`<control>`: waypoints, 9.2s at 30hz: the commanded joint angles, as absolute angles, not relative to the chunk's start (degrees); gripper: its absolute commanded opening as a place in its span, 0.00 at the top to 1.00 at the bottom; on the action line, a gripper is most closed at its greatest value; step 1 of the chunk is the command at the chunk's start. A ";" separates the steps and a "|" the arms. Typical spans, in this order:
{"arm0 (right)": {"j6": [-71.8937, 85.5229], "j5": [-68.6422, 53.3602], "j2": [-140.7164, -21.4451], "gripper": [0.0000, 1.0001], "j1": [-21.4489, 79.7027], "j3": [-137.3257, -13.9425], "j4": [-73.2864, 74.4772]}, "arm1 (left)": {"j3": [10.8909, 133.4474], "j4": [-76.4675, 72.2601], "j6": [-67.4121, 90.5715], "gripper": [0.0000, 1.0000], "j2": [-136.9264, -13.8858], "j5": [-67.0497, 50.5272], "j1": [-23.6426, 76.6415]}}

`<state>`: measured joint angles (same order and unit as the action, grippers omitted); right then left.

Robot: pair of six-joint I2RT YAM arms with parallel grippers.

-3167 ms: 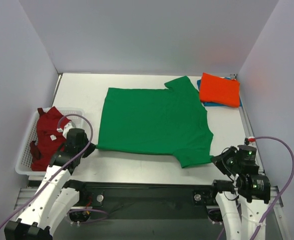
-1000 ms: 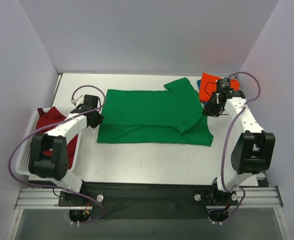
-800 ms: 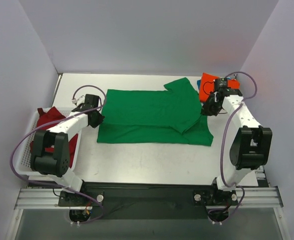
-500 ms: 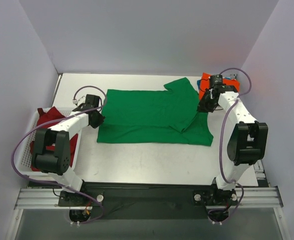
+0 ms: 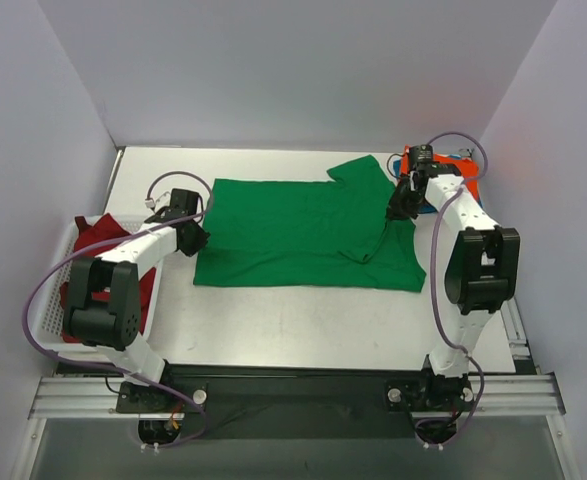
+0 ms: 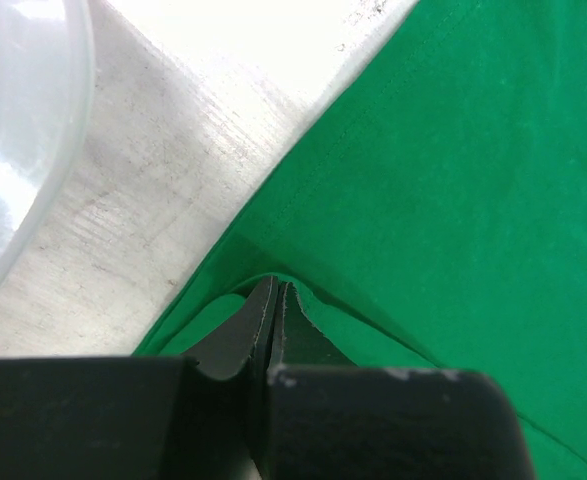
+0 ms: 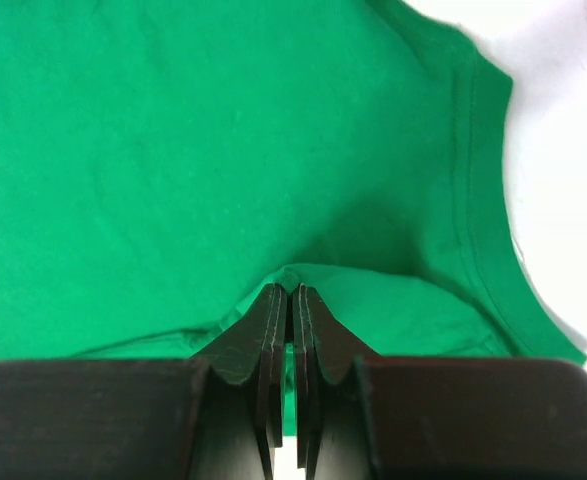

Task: Fold and stack the t-shirts
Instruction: Fold the flattened tshirt in 1/3 of the way, then grap the side of the flattened tshirt furthest away from the robot with both arms

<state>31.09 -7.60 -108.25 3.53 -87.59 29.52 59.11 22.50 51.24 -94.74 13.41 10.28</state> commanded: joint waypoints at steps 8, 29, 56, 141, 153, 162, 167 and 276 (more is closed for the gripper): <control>27.16 -12.74 -111.18 0.75 2.11 -92.37 26.81 | 60.56 18.02 48.87 0.79 -94.13 12.30 9.41; 35.42 -14.77 -95.09 0.49 8.17 -58.54 8.09 | 53.44 15.12 47.02 0.43 -83.32 7.56 9.49; 37.71 -14.51 -106.78 0.97 14.23 -70.48 9.57 | 51.42 14.15 46.49 0.44 -81.39 5.63 9.49; 36.64 -9.32 -102.32 0.62 14.60 -76.84 13.53 | 41.40 19.16 47.99 0.44 -68.73 12.20 14.06; 41.40 -10.81 -68.48 0.61 1.33 -47.66 16.34 | 34.98 15.65 50.36 0.51 -72.42 24.34 18.37; 38.59 -14.23 -60.38 0.56 -9.12 -31.92 16.09 | 34.10 9.76 49.05 0.47 -76.55 23.65 18.11; 37.62 -15.03 -61.87 0.53 -12.91 -28.83 13.54 | 32.87 6.33 48.52 0.47 -77.52 21.71 18.11; 22.24 -13.89 -105.28 0.43 -0.35 -81.38 12.39 | 106.15 28.91 40.17 0.55 -129.19 18.45 14.33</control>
